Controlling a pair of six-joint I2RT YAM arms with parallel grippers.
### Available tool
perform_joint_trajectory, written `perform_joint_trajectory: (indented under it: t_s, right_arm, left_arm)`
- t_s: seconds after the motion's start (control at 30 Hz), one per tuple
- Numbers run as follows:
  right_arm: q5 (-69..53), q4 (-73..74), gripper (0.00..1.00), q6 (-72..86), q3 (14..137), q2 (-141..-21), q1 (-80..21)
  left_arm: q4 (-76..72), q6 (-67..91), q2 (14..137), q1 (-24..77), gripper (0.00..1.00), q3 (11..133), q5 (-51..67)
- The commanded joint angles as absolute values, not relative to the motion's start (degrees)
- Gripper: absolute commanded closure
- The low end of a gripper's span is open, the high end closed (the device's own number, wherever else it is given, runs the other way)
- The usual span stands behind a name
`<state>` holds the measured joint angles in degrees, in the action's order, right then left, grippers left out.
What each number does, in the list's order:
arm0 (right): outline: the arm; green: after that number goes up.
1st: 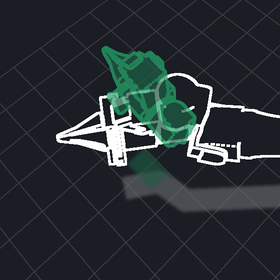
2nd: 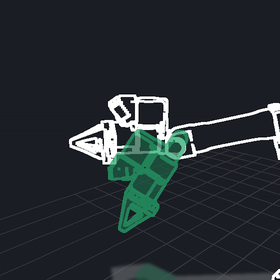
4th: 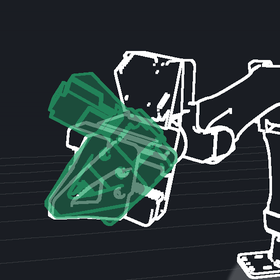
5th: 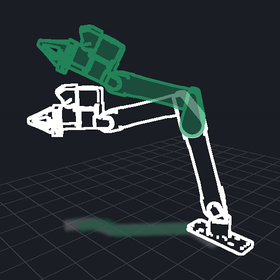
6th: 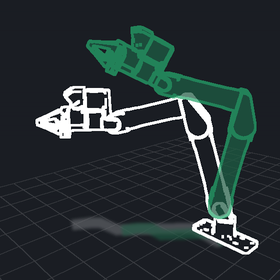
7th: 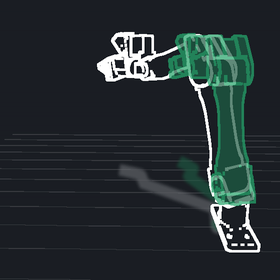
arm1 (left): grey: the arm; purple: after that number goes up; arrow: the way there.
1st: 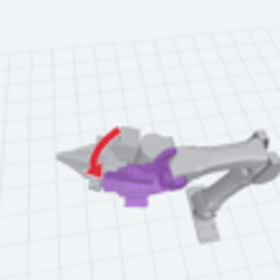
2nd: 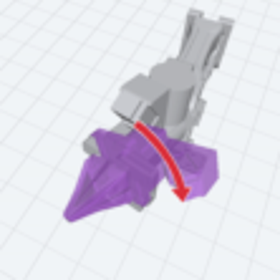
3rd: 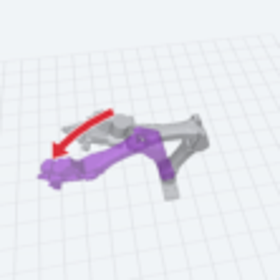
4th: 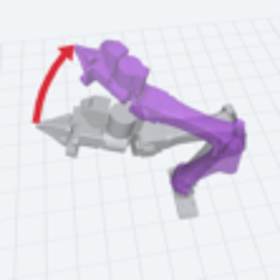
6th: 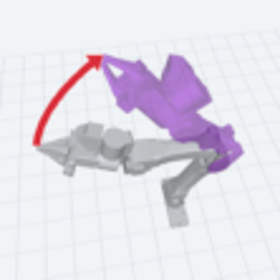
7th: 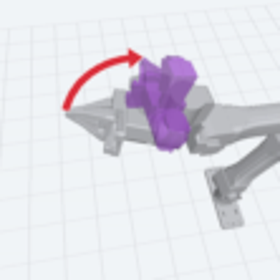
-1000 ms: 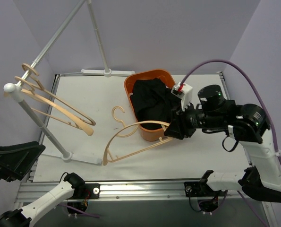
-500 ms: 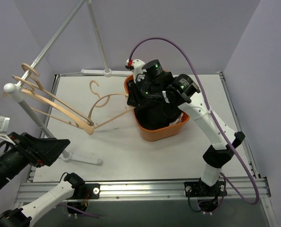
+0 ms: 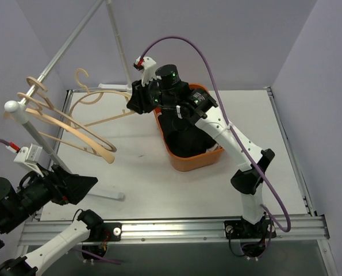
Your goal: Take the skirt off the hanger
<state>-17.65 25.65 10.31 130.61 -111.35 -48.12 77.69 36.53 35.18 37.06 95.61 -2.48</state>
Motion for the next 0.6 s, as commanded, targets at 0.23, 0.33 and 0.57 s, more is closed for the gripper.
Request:
perform_joint_trajectory:
  t_s: [0.23, 0.33, 0.57]
  right_arm:
    - [-24.3, 6.2, 1.00, 12.7, 133.5, -115.7, -50.4]
    - [-25.6, 4.8, 1.00, 11.8, 136.0, -117.6, -50.5]
    - [-27.2, 0.6, 1.00, 10.5, 138.2, -119.5, -50.5]
  left_arm:
    - [73.3, 34.3, 35.0, 36.9, 0.06, 91.6, 2.6]
    - [72.0, 34.9, 35.4, 36.9, 0.06, 91.1, 3.7]
    - [71.6, 35.6, 35.3, 37.0, 0.06, 92.2, 3.8]
